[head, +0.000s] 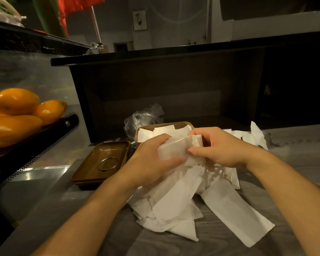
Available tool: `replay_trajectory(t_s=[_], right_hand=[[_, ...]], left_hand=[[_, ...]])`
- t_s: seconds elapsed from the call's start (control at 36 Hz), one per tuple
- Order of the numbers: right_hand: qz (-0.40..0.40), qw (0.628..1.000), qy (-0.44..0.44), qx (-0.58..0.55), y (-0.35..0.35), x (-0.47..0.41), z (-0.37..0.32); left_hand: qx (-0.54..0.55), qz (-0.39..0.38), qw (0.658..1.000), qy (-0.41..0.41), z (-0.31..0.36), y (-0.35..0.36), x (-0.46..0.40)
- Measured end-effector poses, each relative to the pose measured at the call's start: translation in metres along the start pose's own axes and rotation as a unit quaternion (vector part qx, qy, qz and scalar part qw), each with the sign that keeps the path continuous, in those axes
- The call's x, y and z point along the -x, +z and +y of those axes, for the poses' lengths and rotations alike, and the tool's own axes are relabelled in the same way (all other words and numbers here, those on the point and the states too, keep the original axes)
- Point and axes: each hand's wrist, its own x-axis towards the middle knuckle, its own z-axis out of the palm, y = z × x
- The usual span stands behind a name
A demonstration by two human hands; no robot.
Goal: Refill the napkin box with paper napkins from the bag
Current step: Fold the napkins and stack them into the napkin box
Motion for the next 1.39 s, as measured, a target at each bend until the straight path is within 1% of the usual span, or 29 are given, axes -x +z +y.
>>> replay_trajectory(t_s=[0.06, 0.11, 0.14, 0.22, 0.31, 0.39, 0.5, 0.56, 0.64, 0.67, 0.72, 0.78, 0.83, 0.89, 0.94, 1.0, 1.06, 1.11, 1.19, 1.22, 1.25, 1.31, 1.39], right_hand=[[0.0, 1.0, -0.001, 0.007, 0.0, 0.0, 0.0], [0.023, 1.0, -0.011, 0.002, -0.001, 0.0, -0.001], [0.04, 0.999, -0.02, -0.014, -0.002, 0.0, -0.002], [0.085, 0.989, -0.045, -0.114, -0.002, -0.001, -0.007], [0.118, 0.98, -0.064, -0.147, 0.004, -0.002, -0.011], [0.137, 0.98, -0.081, -0.12, 0.012, -0.002, -0.015], [0.109, 0.985, -0.099, -0.092, 0.018, 0.001, -0.022], [0.095, 0.986, -0.104, -0.086, 0.017, 0.002, -0.024], [0.066, 0.987, -0.1, -0.109, 0.013, 0.005, -0.026], [0.065, 0.986, -0.093, -0.118, 0.013, 0.004, -0.026], [0.089, 0.984, -0.082, -0.129, 0.014, 0.002, -0.026], [0.13, 0.976, -0.06, -0.166, 0.017, -0.003, -0.025], [0.146, 0.965, -0.01, -0.217, 0.019, -0.006, -0.026], [0.12, 0.966, 0.03, -0.226, 0.02, -0.006, -0.027], [0.088, 0.968, 0.045, -0.229, 0.022, -0.005, -0.029], [0.094, 0.97, 0.051, -0.217, 0.025, -0.006, -0.03], [0.124, 0.974, 0.061, -0.178, 0.029, -0.01, -0.031], [0.168, 0.971, 0.057, -0.159, 0.023, -0.018, -0.033], [0.269, 0.955, 0.031, -0.12, -0.001, -0.023, -0.032], [0.297, 0.949, 0.034, -0.098, -0.013, -0.025, -0.032], [0.314, 0.945, 0.041, -0.084, -0.024, -0.027, -0.031], [0.322, 0.942, 0.058, -0.071, -0.041, -0.032, -0.028], [0.314, 0.944, 0.095, -0.044, -0.052, -0.041, -0.018]], left_hand=[[0.016, 0.006, 1.0, -0.001, 0.001, 0.0, 0.0], [0.021, 0.022, 1.0, 0.005, 0.001, -0.001, -0.002], [0.028, 0.03, 0.999, 0.006, 0.002, -0.002, -0.003], [0.069, 0.034, 0.997, -0.011, 0.004, -0.002, -0.004], [0.044, 0.035, 0.998, -0.017, 0.009, 0.001, -0.005], [-0.007, 0.061, 0.998, 0.025, 0.013, 0.004, -0.003], [-0.057, 0.104, 0.985, 0.127, 0.015, 0.002, 0.002], [-0.038, 0.104, 0.978, 0.175, 0.015, 0.002, 0.004], [0.013, 0.088, 0.977, 0.193, 0.019, 0.005, 0.007], [0.035, 0.094, 0.976, 0.191, 0.02, 0.006, 0.006], [0.058, 0.134, 0.972, 0.187, 0.023, 0.01, 0.002], [0.045, 0.175, 0.966, 0.186, 0.024, 0.014, -0.007], [0.032, 0.203, 0.962, 0.179, 0.025, 0.016, -0.014], [0.039, 0.227, 0.956, 0.18, 0.025, 0.017, -0.019], [0.039, 0.258, 0.951, 0.168, 0.024, 0.017, -0.02], [0.016, 0.292, 0.946, 0.143, 0.022, 0.017, -0.023], [-0.017, 0.309, 0.944, 0.111, 0.019, 0.014, -0.026], [-0.049, 0.313, 0.943, 0.098, 0.017, 0.008, -0.033], [-0.112, 0.326, 0.938, 0.044, 0.008, -0.006, -0.042], [-0.137, 0.316, 0.939, 0.014, 0.003, -0.011, -0.046], [-0.164, 0.291, 0.943, -0.015, -0.003, -0.014, -0.049], [-0.22, 0.215, 0.95, -0.059, -0.014, -0.02, -0.055], [-0.244, 0.106, 0.962, -0.061, -0.018, -0.024, -0.058]])
